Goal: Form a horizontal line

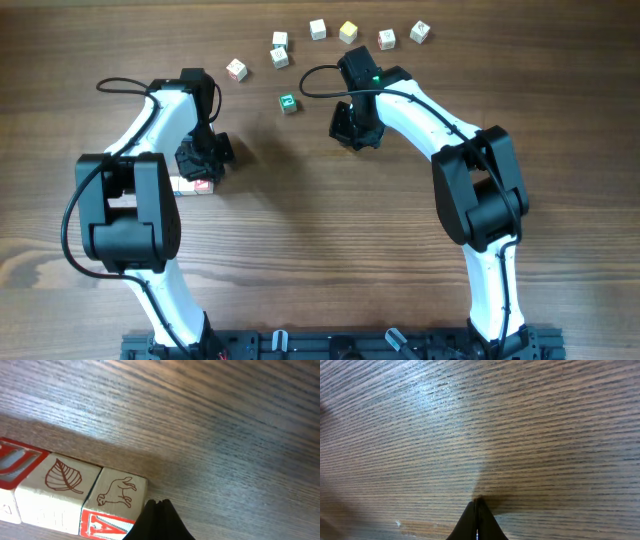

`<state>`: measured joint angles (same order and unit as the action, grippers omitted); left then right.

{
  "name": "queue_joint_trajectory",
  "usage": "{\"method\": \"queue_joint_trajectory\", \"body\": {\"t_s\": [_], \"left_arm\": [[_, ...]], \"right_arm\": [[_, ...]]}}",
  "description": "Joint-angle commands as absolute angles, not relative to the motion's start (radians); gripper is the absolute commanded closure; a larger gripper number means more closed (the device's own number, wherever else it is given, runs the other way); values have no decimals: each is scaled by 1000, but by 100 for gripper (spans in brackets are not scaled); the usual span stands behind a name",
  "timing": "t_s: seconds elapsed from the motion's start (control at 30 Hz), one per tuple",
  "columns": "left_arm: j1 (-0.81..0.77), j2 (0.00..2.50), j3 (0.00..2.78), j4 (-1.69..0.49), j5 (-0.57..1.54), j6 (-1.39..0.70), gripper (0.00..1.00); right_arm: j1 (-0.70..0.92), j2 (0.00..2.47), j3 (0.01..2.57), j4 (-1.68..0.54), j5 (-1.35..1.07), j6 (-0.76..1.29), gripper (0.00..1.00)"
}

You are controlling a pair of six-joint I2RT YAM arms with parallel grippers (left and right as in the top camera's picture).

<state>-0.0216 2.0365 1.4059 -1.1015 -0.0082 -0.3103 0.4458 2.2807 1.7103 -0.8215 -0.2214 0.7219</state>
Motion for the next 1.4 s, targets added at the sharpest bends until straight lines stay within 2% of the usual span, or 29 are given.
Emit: {"method": "queue_joint_trajectory", "body": {"t_s": [0.0,0.27,0.97,1.2,1.37], "left_arm": [[-24,2048,1406,-1089,-3,-294,96],[-24,2048,1406,-1021,125,-231,96],[-61,2048,1406,-1028,123,-58,96],[-112,2048,1406,-1022,118,-30,96],[-128,2048,1406,-1093,21,-34,96]], "right_arm": [[443,2373,1641,-837,-146,730,96],[443,2373,1641,-831,-147,707,94],[444,2373,1641,-818,-170,744,86],[444,2373,1641,-819,-162,733,87],[444,2373,1641,-822,-127,710,87]]}}
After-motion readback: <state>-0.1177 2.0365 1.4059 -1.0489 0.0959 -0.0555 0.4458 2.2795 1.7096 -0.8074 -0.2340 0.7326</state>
